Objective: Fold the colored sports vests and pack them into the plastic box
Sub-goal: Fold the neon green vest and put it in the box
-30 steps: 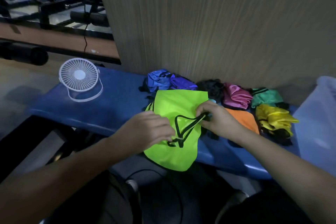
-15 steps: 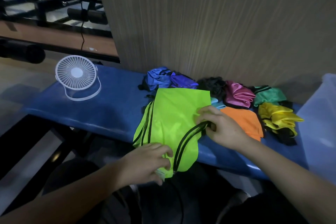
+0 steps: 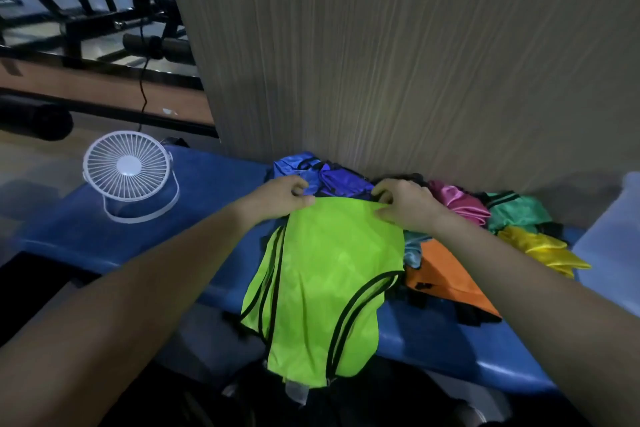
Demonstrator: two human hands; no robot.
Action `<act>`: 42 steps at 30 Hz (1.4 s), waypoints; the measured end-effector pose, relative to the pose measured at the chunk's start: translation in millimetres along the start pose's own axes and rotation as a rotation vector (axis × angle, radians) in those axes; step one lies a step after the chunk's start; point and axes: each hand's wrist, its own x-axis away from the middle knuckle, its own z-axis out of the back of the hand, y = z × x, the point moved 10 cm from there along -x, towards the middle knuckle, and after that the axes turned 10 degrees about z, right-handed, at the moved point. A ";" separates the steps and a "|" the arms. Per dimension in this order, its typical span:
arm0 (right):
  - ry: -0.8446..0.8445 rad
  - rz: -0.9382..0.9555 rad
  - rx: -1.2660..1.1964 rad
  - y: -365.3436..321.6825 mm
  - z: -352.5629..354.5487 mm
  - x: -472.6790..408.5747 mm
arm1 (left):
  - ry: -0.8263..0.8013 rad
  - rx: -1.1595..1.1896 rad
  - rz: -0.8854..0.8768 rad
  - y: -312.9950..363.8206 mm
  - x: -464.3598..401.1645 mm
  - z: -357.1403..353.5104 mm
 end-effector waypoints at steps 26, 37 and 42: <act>0.127 0.244 -0.389 -145.0 12.8 -32.2 | 0.269 -0.062 -0.113 -50.3 77.7 153.8; 0.250 0.139 -0.459 -121.5 -3.4 -107.8 | 0.485 -0.233 -0.154 -67.4 6.1 170.4; 0.240 0.234 -0.355 -130.1 -11.4 -97.3 | 0.610 -0.260 -0.321 -60.2 31.2 158.3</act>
